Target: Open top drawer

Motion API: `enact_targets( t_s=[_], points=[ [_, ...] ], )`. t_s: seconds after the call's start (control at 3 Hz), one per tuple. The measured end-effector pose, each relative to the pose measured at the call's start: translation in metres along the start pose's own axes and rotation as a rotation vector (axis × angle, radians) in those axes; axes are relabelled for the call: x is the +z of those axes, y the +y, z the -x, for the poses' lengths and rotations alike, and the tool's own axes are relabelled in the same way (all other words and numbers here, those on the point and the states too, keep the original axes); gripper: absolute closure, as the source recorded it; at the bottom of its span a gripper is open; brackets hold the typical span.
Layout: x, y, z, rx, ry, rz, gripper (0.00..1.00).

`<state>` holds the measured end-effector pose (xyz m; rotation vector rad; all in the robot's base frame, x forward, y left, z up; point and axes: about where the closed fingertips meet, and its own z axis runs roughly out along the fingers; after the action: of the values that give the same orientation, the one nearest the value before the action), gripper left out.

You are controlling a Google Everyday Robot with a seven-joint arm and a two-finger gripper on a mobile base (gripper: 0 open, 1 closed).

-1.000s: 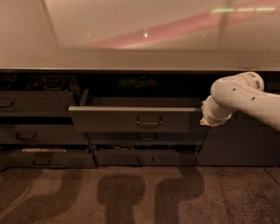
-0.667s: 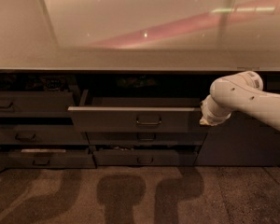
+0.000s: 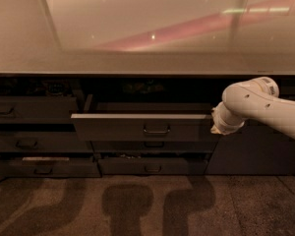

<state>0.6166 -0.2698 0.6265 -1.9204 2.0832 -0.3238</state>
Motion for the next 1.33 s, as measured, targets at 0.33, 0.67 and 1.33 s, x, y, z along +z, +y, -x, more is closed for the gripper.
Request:
enact_targets(
  t_s=[0.33,0.67,1.33],
  points=[
    [-0.0004,0.009,-0.0016,-0.009,-0.004,0.004,1.0],
    [-0.0029,0.0081,-0.0015,-0.009,-0.004,0.004,1.0],
    [-0.0058,0.0169,-0.0029,-0.018,-0.007,0.009,1.0]
  ],
)
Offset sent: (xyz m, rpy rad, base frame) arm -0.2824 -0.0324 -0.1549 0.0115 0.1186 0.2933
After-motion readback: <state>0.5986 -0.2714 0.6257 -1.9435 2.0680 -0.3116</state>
